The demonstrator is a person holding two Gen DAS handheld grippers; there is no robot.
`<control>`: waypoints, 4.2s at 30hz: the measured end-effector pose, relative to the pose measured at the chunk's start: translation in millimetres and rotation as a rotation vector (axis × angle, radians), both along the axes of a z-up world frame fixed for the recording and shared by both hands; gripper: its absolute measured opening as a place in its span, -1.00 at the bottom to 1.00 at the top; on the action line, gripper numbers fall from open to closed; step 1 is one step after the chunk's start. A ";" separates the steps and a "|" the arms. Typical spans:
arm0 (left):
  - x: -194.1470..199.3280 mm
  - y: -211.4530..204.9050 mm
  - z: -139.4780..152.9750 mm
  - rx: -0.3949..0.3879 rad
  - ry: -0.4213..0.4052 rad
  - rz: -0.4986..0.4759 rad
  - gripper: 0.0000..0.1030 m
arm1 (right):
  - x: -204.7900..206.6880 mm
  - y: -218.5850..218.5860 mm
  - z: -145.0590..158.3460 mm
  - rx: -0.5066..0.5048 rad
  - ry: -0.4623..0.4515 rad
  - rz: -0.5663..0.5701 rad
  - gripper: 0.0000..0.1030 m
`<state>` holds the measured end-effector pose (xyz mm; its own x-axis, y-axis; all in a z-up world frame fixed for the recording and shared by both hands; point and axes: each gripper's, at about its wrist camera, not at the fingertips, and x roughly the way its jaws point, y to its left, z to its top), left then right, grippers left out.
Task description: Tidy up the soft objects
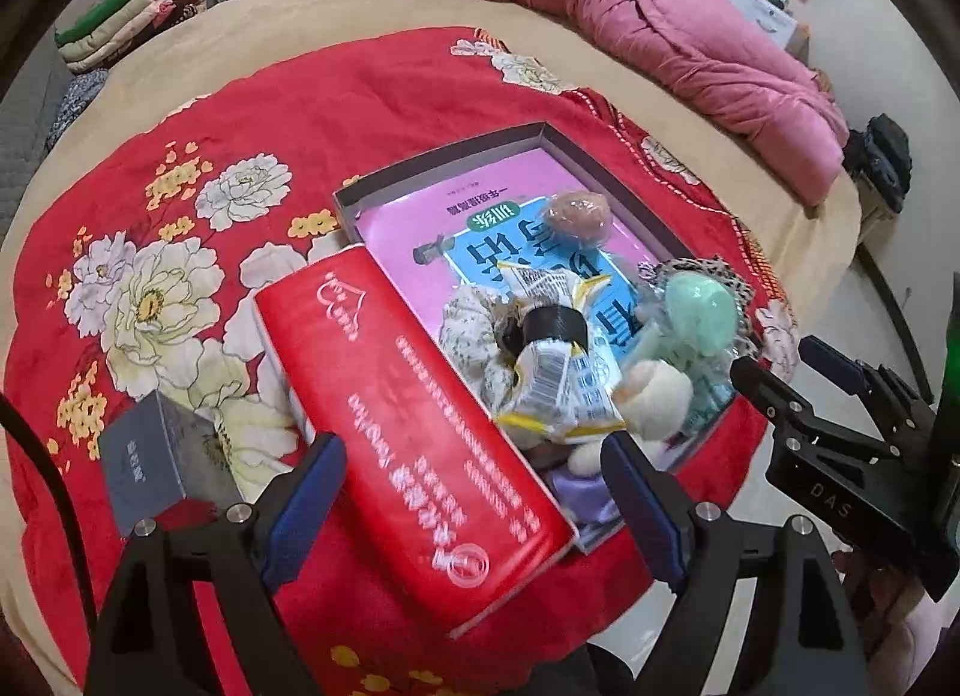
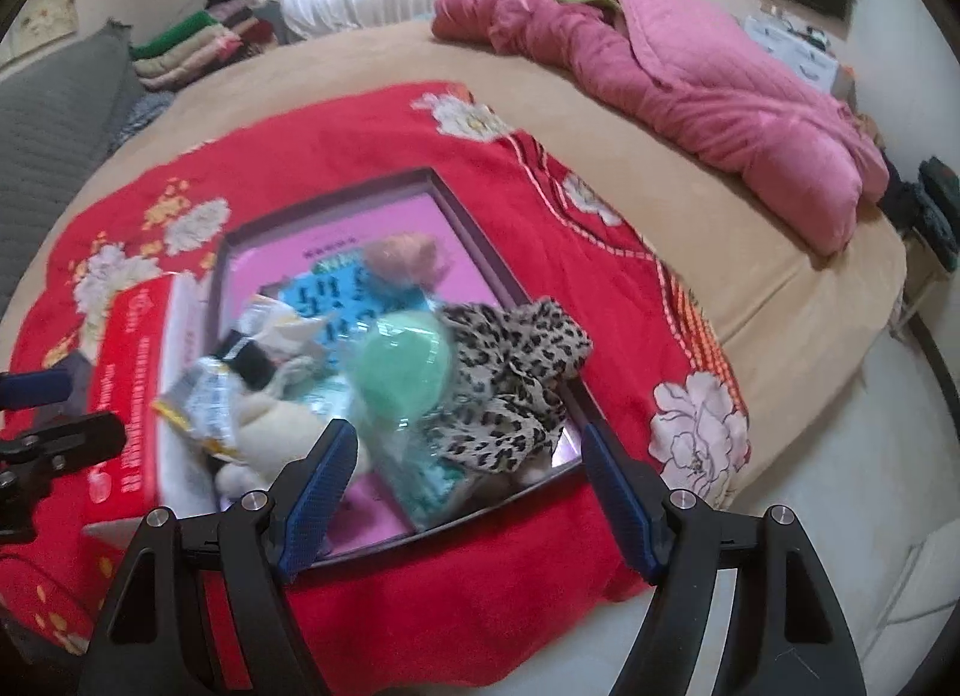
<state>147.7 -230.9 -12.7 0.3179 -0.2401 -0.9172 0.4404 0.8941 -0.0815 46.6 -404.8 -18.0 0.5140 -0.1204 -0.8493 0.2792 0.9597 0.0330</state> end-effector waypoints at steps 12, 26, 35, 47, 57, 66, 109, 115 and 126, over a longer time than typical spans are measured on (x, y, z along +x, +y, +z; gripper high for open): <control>29.9 -37.9 -21.7 0.093 0.023 -0.030 0.68 | 26.2 -19.1 -21.8 0.026 0.037 -0.004 0.52; 12.9 -20.0 10.2 -0.023 -0.028 -0.032 0.68 | 0.6 -8.3 21.3 0.020 -0.060 0.003 0.52; -13.7 8.7 45.1 -0.064 -0.079 -0.018 0.68 | -35.4 21.3 87.3 -0.008 -0.176 -0.010 0.52; -60.8 56.9 69.0 -0.085 -0.148 0.014 0.70 | -80.3 74.3 118.6 -0.030 -0.236 0.008 0.52; -95.6 89.4 72.1 -0.109 -0.184 0.033 0.70 | -109.3 106.3 119.0 -0.046 -0.263 0.022 0.53; -122.4 101.2 69.7 -0.100 -0.231 0.044 0.70 | -132.6 117.5 111.2 -0.017 -0.281 -0.017 0.53; -159.5 122.5 30.3 -0.037 -0.216 0.081 0.70 | -175.7 141.9 67.0 0.035 -0.200 -0.006 0.53; -159.3 121.7 30.4 -0.034 -0.214 0.076 0.70 | -176.6 142.2 66.7 0.030 -0.199 -0.004 0.53; -159.8 120.5 29.0 -0.031 -0.208 0.077 0.70 | -175.3 142.9 66.0 0.031 -0.200 -0.004 0.53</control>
<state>-12.1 -110.4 16.3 0.5184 -0.2350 -0.8222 0.3811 0.9242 -0.0239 -128.7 -261.9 48.0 0.6728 -0.0984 -0.7332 0.2678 0.9563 0.1173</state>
